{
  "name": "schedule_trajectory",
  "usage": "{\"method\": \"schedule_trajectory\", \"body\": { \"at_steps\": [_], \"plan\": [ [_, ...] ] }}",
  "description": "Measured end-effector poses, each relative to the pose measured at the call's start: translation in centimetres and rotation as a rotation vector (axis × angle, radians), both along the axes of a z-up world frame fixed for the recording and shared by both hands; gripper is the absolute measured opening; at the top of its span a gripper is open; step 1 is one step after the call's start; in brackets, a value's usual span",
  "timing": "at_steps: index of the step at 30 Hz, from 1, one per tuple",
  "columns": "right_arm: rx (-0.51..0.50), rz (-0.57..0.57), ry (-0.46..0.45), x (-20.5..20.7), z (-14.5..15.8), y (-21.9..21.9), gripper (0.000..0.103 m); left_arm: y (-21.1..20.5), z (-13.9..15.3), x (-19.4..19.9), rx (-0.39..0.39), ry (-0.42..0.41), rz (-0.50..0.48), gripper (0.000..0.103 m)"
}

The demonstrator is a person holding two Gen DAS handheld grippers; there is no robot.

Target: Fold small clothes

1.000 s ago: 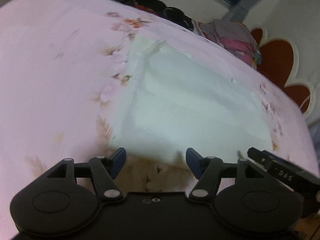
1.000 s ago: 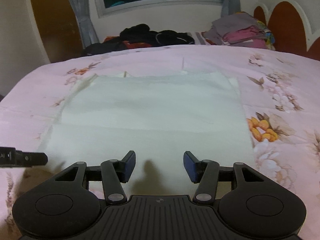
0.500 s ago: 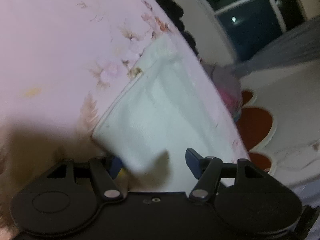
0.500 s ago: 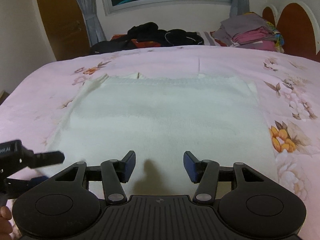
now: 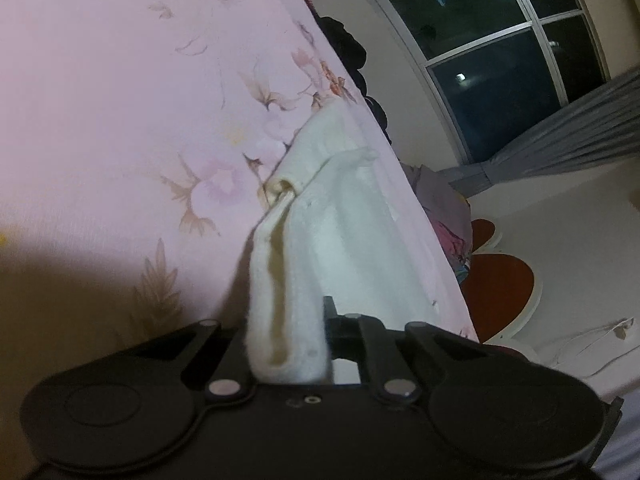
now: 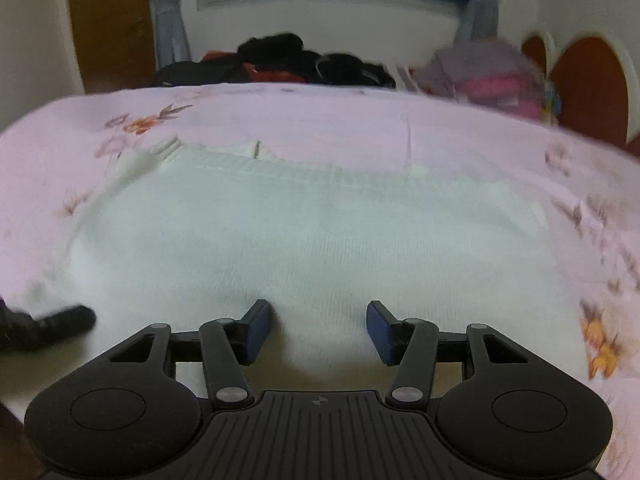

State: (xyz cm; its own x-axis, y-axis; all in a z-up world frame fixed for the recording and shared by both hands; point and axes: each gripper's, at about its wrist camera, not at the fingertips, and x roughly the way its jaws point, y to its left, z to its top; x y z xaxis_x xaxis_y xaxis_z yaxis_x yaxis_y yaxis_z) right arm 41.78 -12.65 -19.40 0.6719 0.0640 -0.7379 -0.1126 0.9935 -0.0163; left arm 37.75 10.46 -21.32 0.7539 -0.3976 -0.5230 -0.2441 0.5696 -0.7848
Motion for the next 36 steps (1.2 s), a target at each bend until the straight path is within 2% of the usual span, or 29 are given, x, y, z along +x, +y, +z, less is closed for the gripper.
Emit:
{"method": "schedule_trajectory", "body": {
  "at_steps": [3, 5, 8, 11, 14, 16, 19, 22, 28, 31, 34, 36],
  "plan": [
    [0.039, -0.011, -0.006, -0.3, 0.2, -0.6, 0.053, -0.1, 0.6, -0.4, 0.030, -0.009, 0.006, 0.007],
    [0.029, 0.002, -0.025, -0.6, -0.6, -0.5, 0.053, -0.6, 1.0, -0.7, 0.053, -0.015, 0.022, 0.007],
    [0.007, 0.033, -0.036, -0.5, -0.5, -0.2, 0.053, -1.7, 2.2, -0.9, 0.135, -0.039, 0.026, 0.007],
    [0.128, 0.036, -0.033, -0.5, 0.6, -2.2, 0.053, -3.6, 4.8, -0.8, 0.241, -0.091, 0.003, 0.007],
    [0.199, 0.003, -0.064, -1.3, 2.1, -5.1, 0.053, -6.8, 8.1, -0.8, 0.370, -0.174, -0.053, 0.006],
    [0.253, -0.018, -0.070, -1.9, 2.9, -7.7, 0.053, -10.1, 9.8, -0.3, 0.459, -0.230, -0.125, 0.006],
    [0.290, -0.063, -0.082, -3.0, 4.0, -11.6, 0.053, -15.6, 11.3, -0.1, 0.547, -0.301, -0.261, 0.006],
    [0.308, -0.120, -0.089, -4.1, 4.6, -15.5, 0.053, -20.9, 11.0, 0.0, 0.602, -0.323, -0.396, 0.006],
    [0.333, -0.207, -0.078, -6.6, 4.3, -21.5, 0.053, -27.9, 7.2, -1.3, 0.720, -0.288, -0.598, 0.007],
    [0.376, -0.207, -0.068, -7.2, 4.2, -23.1, 0.053, -29.0, 5.6, -2.8, 0.758, -0.276, -0.636, 0.016],
    [0.443, -0.177, -0.061, -7.1, 4.6, -23.3, 0.053, -29.7, 5.8, -4.9, 0.788, -0.323, -0.700, 0.024],
    [0.479, -0.146, -0.055, -6.6, 4.8, -22.9, 0.053, -29.0, 5.8, -5.3, 0.760, -0.325, -0.752, 0.027]
  ]
}}
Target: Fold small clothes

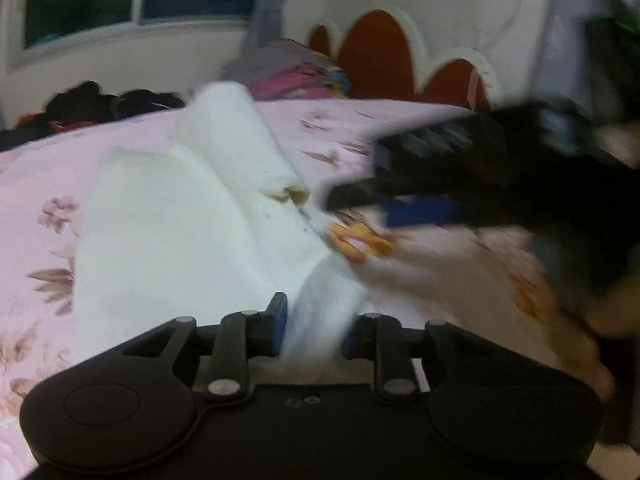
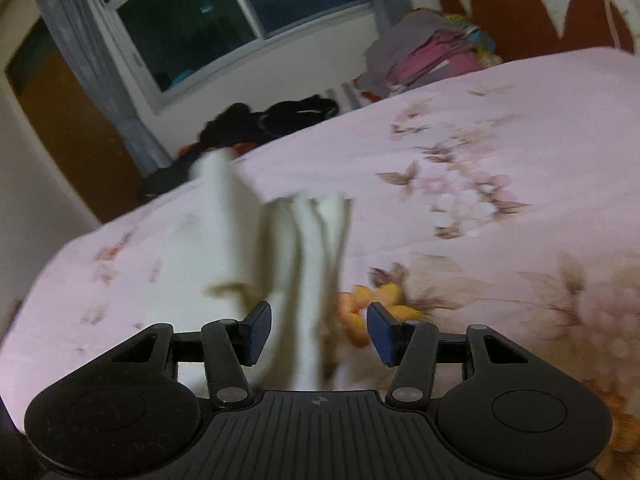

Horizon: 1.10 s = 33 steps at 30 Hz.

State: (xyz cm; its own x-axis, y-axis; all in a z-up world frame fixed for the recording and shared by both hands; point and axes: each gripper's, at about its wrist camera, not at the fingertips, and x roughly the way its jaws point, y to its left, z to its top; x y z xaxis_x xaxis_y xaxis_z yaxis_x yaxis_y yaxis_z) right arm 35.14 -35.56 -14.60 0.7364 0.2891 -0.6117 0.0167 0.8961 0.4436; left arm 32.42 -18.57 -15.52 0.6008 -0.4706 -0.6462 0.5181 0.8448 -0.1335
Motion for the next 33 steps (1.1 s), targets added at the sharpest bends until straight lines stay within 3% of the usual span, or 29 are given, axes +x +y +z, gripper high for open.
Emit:
{"method": "schedule_trajectory", "body": {
  "at_steps": [4, 15, 16, 18, 21, 23, 26, 30, 33],
  "plan": [
    [0.022, 0.069, 0.035, 2.2, -0.7, 2.0, 0.053, 2.6, 0.6, -1.2, -0.016, 0.042, 0.001, 0.031],
    [-0.010, 0.087, 0.063, 4.9, -2.7, 3.6, 0.052, 10.8, 4.9, -0.5, -0.108, 0.015, 0.262, 0.040],
    [-0.001, 0.082, 0.063, 5.1, -2.8, 3.5, 0.045, 11.0, 4.8, -0.2, -0.100, 0.012, 0.279, 0.040],
    [0.016, 0.074, 0.073, 5.4, -2.9, 3.2, 0.021, 11.0, 4.5, 1.1, -0.080, 0.011, 0.314, 0.040],
    [0.026, 0.068, 0.087, 5.9, -2.9, 3.1, 0.020, 11.1, 4.0, 2.9, -0.076, 0.027, 0.336, 0.040],
    [0.016, 0.074, 0.087, 5.8, -2.6, 3.2, 0.012, 11.0, 3.5, 4.1, -0.067, 0.035, 0.337, 0.040],
    [0.036, 0.066, 0.064, 4.9, -1.5, 2.3, 0.008, 10.6, 3.0, 5.1, -0.068, 0.048, 0.329, 0.040],
    [-0.059, 0.072, 0.103, 4.4, -2.7, 2.1, 0.007, 9.6, 2.0, 6.2, -0.065, 0.081, 0.300, 0.040],
    [-0.056, 0.055, 0.106, 3.7, -2.8, 1.7, 0.006, 9.3, 1.0, 6.4, -0.058, 0.109, 0.292, 0.041]
  ]
}}
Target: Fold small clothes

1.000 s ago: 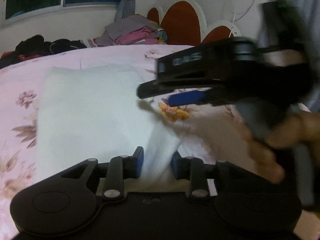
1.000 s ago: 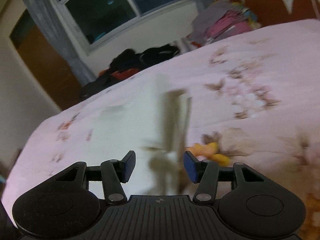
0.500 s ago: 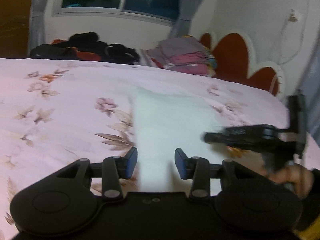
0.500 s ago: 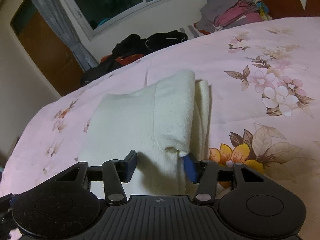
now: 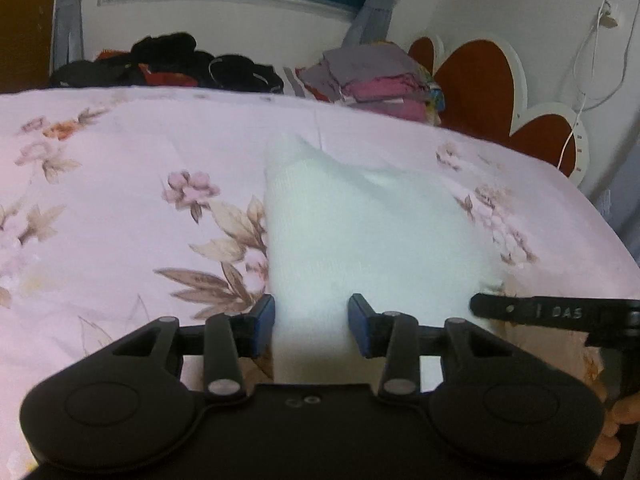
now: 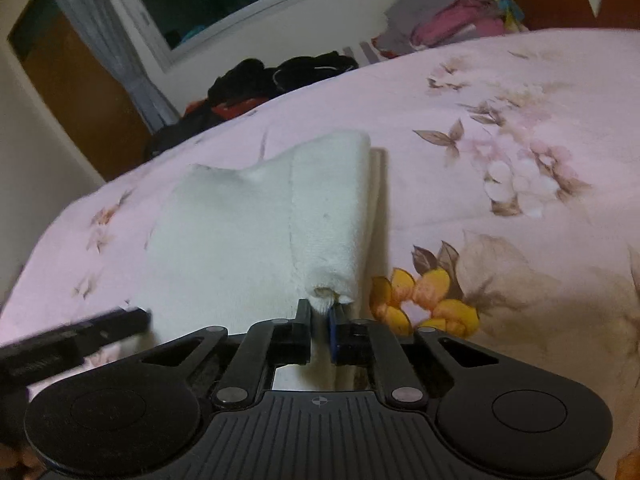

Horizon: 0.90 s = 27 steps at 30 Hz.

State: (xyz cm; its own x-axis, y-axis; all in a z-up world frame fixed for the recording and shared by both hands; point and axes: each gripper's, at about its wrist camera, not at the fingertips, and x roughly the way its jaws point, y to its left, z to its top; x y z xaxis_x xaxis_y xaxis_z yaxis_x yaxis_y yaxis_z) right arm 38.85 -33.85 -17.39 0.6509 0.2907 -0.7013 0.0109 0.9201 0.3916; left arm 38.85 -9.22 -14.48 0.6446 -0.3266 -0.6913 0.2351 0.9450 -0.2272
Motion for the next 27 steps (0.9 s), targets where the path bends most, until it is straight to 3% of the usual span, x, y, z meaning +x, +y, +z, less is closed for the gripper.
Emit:
{"method": "schedule_trajectory", "body": {
  "at_steps": [7, 10, 20, 24, 25, 27],
  "plan": [
    [0.000, 0.006, -0.020, -0.6, 1.4, 0.4, 0.008, 0.3, -0.3, -0.4, 0.015, 0.013, -0.032, 0.042],
    [0.009, 0.025, -0.004, -1.3, 1.8, 0.7, 0.031, 0.4, -0.3, -0.6, 0.012, 0.016, -0.039, 0.042],
    [-0.023, 0.037, 0.064, -5.8, 0.4, 1.8, 0.031, 0.4, -0.5, -1.0, 0.009, 0.028, -0.066, 0.042],
    [-0.025, 0.045, 0.084, -6.9, 0.4, 2.2, 0.028, 0.5, -0.8, -1.7, 0.013, 0.038, -0.080, 0.042],
    [-0.037, 0.050, 0.087, -7.1, 0.4, 2.4, 0.017, 0.5, -0.9, -1.9, 0.009, 0.043, -0.083, 0.043],
    [-0.062, 0.052, 0.083, -7.3, 0.6, 2.7, 0.005, 0.5, -1.1, -2.3, 0.010, 0.046, -0.089, 0.043]
  ]
}}
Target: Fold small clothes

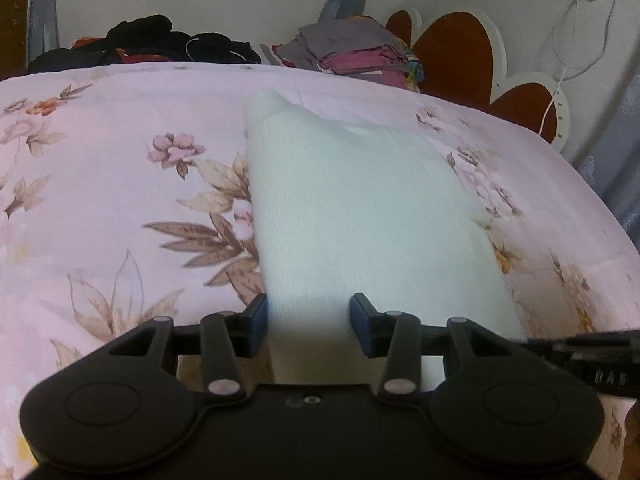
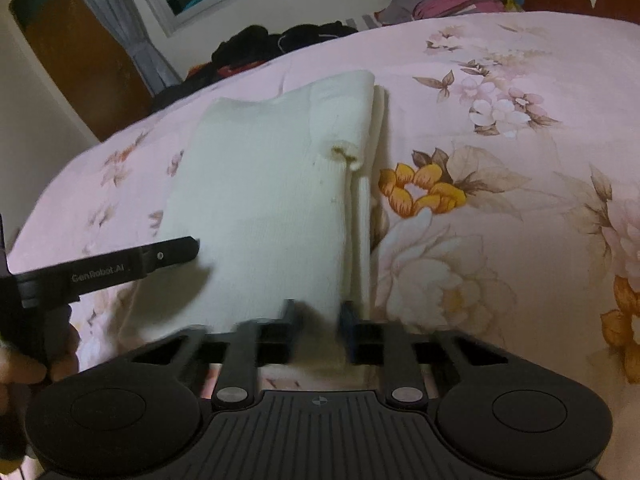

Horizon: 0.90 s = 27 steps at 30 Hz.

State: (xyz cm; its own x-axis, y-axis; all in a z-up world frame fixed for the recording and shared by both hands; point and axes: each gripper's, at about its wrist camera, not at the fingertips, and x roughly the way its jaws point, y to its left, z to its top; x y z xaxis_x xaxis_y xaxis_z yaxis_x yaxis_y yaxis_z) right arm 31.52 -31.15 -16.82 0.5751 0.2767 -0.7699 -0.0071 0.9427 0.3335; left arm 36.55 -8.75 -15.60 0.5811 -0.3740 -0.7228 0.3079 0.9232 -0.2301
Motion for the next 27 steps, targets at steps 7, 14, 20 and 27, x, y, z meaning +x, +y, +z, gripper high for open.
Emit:
{"method": "schedule_trajectory", "body": {
  "at_steps": [7, 14, 20, 27],
  "plan": [
    [-0.083, -0.010, 0.004, -1.9, -0.3, -0.4, 0.003, -0.7, -0.1, -1.3, -0.008, 0.021, -0.034, 0.044],
    [-0.019, -0.020, -0.050, -0.9, 2.5, -1.2, 0.005, 0.8, 1.7, -0.3, -0.051, 0.032, 0.004, 0.051],
    [0.017, -0.102, -0.143, 3.5, 4.2, -2.3, 0.054, 1.2, 3.7, 3.3, -0.085, -0.019, 0.081, 0.058],
    [0.091, -0.165, -0.107, 10.7, 2.1, -3.2, 0.054, 1.0, 3.3, 8.3, -0.099, -0.008, 0.174, 0.059]
  ]
}}
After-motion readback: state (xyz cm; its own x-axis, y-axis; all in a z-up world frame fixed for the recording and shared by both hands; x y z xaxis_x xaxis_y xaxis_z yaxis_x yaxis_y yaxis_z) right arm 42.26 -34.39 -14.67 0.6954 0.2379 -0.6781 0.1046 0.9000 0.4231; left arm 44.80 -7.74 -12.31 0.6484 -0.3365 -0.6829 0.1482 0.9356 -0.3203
